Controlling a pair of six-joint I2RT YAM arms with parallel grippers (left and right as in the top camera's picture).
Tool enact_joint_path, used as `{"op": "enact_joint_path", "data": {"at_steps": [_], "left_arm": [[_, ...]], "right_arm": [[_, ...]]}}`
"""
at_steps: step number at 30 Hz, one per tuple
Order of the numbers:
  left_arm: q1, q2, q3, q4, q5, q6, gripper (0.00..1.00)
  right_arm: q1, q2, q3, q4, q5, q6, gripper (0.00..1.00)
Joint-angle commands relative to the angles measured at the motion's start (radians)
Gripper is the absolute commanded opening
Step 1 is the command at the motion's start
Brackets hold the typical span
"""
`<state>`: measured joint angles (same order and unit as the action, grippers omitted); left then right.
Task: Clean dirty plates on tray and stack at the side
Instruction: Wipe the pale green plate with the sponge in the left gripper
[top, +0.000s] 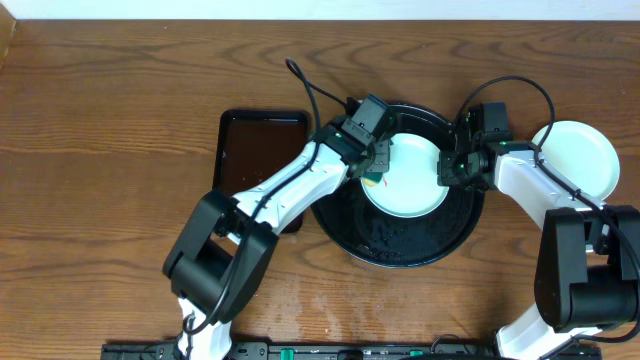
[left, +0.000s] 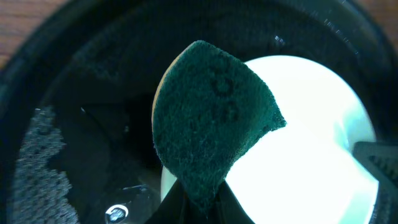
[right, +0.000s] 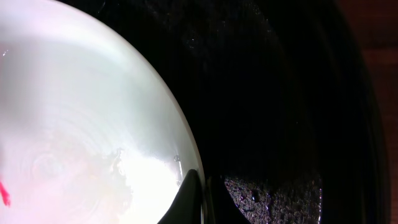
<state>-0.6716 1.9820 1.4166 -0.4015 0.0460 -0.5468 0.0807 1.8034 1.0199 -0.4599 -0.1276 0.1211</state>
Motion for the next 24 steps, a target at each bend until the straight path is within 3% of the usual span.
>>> {"op": "enact_joint_path", "data": {"at_steps": [1, 15, 24], "left_arm": [[-0.004, 0.028, 0.003, 0.017, -0.014, -0.005, 0.07], [-0.013, 0.137, 0.003, 0.061, -0.013, -0.005, 0.07], [-0.085, 0.198, 0.003, 0.059, -0.012, -0.005, 0.08]], "right_arm": [[0.002, -0.018, 0.006, -0.005, -0.002, 0.005, 0.01], [0.013, -0.018, 0.006, -0.006, -0.001, 0.005, 0.01], [0.013, -0.018, 0.006, -0.006, -0.001, 0.005, 0.01]]}}
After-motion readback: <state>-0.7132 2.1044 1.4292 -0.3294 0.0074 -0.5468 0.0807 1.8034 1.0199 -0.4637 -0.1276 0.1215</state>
